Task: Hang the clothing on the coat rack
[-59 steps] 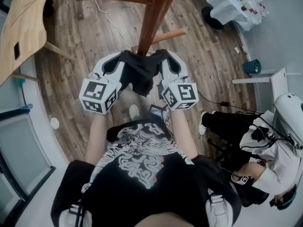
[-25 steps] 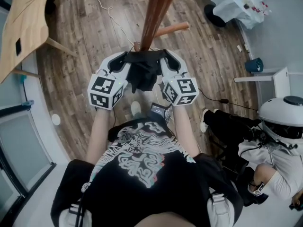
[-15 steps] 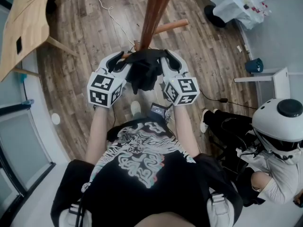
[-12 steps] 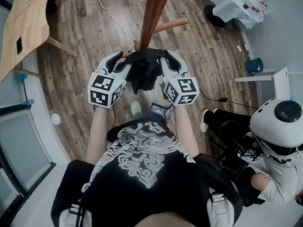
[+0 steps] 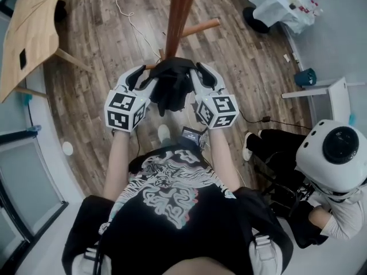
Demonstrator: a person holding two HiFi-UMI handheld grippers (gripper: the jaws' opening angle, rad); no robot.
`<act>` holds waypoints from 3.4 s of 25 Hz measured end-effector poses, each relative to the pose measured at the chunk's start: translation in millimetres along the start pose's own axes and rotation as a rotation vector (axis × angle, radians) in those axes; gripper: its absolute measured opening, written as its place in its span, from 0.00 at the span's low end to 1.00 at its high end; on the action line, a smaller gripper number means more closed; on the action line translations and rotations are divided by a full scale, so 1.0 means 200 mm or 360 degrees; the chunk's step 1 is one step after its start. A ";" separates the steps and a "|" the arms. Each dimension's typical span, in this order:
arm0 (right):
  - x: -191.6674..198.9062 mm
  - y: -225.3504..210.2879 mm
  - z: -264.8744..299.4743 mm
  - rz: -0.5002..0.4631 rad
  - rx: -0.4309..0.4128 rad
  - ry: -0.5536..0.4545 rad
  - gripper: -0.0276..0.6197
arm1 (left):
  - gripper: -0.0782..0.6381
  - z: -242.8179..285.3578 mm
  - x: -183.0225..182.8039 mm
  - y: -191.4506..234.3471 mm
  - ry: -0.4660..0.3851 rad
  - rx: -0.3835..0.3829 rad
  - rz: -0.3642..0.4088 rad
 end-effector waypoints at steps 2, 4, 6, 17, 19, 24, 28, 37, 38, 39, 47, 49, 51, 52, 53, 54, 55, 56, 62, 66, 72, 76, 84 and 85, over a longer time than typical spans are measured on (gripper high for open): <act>0.01 -0.01 -0.02 0.0003 0.0010 -0.0004 0.18 | 0.33 0.00 0.00 -0.01 -0.0003 0.0006 -0.0001; 0.01 -0.01 -0.03 0.0001 0.0010 -0.0007 0.18 | 0.33 -0.01 0.01 -0.01 -0.0005 0.0011 -0.0006; 0.01 0.00 -0.04 -0.0003 0.0004 -0.0009 0.18 | 0.33 -0.03 0.01 -0.02 -0.0003 0.0012 -0.0009; -0.01 0.06 -0.17 -0.0047 -0.0017 -0.0024 0.18 | 0.33 -0.17 0.01 -0.11 -0.0079 -0.0028 0.0004; 0.00 0.07 -0.22 -0.0048 -0.0035 -0.0044 0.18 | 0.33 -0.21 0.03 -0.14 -0.0143 -0.0038 -0.0044; 0.03 0.08 -0.37 -0.0024 -0.0061 -0.0076 0.18 | 0.33 -0.32 0.03 -0.23 -0.0342 -0.0073 -0.0144; 0.02 0.15 -0.52 -0.0019 -0.0084 -0.0170 0.17 | 0.17 -0.45 0.10 -0.27 -0.0414 -0.0224 -0.0168; 0.02 0.31 -0.92 -0.0130 -0.0043 -0.0293 0.04 | 0.09 -0.71 0.20 -0.47 -0.0475 -0.0221 -0.0104; 0.04 0.33 -0.97 -0.0137 -0.0036 -0.0294 0.04 | 0.09 -0.73 0.21 -0.50 -0.0468 -0.0213 -0.0087; 0.05 0.35 -1.03 -0.0138 -0.0027 -0.0295 0.04 | 0.09 -0.76 0.23 -0.54 -0.0457 -0.0202 -0.0066; 0.13 0.52 -1.42 -0.0122 0.0021 -0.0284 0.04 | 0.09 -0.98 0.33 -0.86 -0.0390 -0.0139 0.0064; 0.15 0.58 -1.50 -0.0125 0.0032 -0.0279 0.04 | 0.09 -1.05 0.36 -0.92 -0.0377 -0.0134 0.0090; 0.17 0.66 -1.56 -0.0128 0.0065 -0.0272 0.04 | 0.09 -1.14 0.39 -0.95 -0.0355 -0.0132 0.0114; 0.18 0.70 -1.57 -0.0129 0.0089 -0.0273 0.04 | 0.09 -1.19 0.41 -0.95 -0.0345 -0.0135 0.0128; 0.17 0.75 -1.58 -0.0128 0.0114 -0.0279 0.04 | 0.09 -1.23 0.41 -0.93 -0.0339 -0.0140 0.0140; 0.16 0.79 -1.58 -0.0127 0.0136 -0.0292 0.04 | 0.09 -1.27 0.41 -0.90 -0.0341 -0.0143 0.0146; 0.14 0.83 -1.58 -0.0128 0.0153 -0.0309 0.04 | 0.09 -1.30 0.40 -0.87 -0.0350 -0.0141 0.0146; 0.12 0.87 -1.57 -0.0135 0.0168 -0.0326 0.04 | 0.09 -1.32 0.39 -0.84 -0.0365 -0.0132 0.0142; 0.05 1.02 -1.50 -0.0122 0.0284 -0.0412 0.04 | 0.09 -1.36 0.31 -0.73 -0.0415 -0.0037 0.0218; 0.05 1.12 -1.40 -0.0118 0.0307 -0.0416 0.04 | 0.09 -1.38 0.29 -0.63 -0.0409 -0.0029 0.0247; 0.06 1.12 -1.36 -0.0117 0.0301 -0.0390 0.04 | 0.09 -1.35 0.26 -0.59 -0.0416 -0.0063 0.0249; 0.06 1.04 -1.38 -0.0103 0.0305 -0.0375 0.04 | 0.09 -1.29 0.25 -0.62 -0.0418 -0.0064 0.0208; 0.00 0.92 -1.44 -0.0120 0.0324 -0.0393 0.04 | 0.09 -1.19 0.21 -0.73 -0.0439 -0.0024 0.0178; 0.00 0.92 -1.45 -0.0120 0.0323 -0.0390 0.04 | 0.09 -1.19 0.21 -0.74 -0.0435 -0.0022 0.0170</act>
Point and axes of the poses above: the fingertips, and each gripper's own axes: z forward along the fingers, y to its left, x out of its underside, the point moved 10 cm from there along -z, backward along the fingers, and after that the axes turned 6 degrees about x, right-handed, at the moved point
